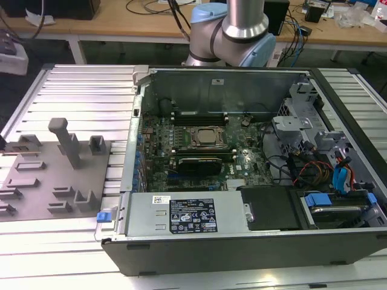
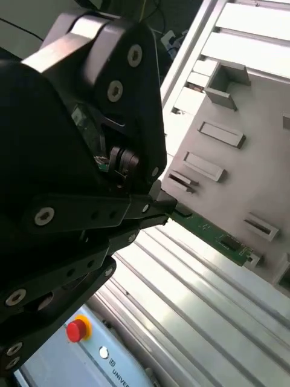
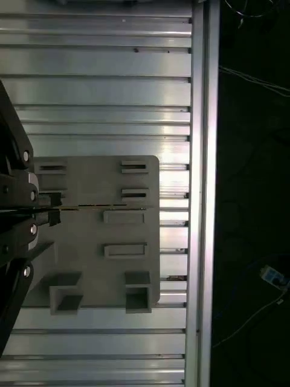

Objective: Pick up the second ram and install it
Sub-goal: 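Pick up the second ram and move it above second insertion slot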

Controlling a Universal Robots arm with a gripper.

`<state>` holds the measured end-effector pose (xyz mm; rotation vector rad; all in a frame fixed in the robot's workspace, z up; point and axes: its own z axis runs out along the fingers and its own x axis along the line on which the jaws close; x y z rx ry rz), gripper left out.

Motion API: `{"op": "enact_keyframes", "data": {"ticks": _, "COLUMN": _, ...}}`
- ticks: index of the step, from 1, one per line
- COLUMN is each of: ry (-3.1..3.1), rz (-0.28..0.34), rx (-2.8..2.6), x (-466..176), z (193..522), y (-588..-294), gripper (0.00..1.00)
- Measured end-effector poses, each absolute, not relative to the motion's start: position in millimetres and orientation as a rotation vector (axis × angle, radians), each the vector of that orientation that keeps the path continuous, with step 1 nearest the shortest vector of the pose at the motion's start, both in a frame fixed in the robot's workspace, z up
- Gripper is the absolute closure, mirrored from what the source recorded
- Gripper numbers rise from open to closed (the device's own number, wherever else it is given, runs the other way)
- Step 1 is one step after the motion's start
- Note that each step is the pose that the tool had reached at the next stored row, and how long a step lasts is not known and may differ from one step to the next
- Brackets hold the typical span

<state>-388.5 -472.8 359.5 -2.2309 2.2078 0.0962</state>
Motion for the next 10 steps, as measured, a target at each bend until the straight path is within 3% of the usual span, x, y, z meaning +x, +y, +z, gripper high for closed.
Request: {"op": "enact_keyframes", "data": {"ticks": 10, "ry": 2.209, "rz": 0.093, "rx": -2.232, "x": -388.5, "z": 408.2, "y": -472.0, "gripper": 0.87}}
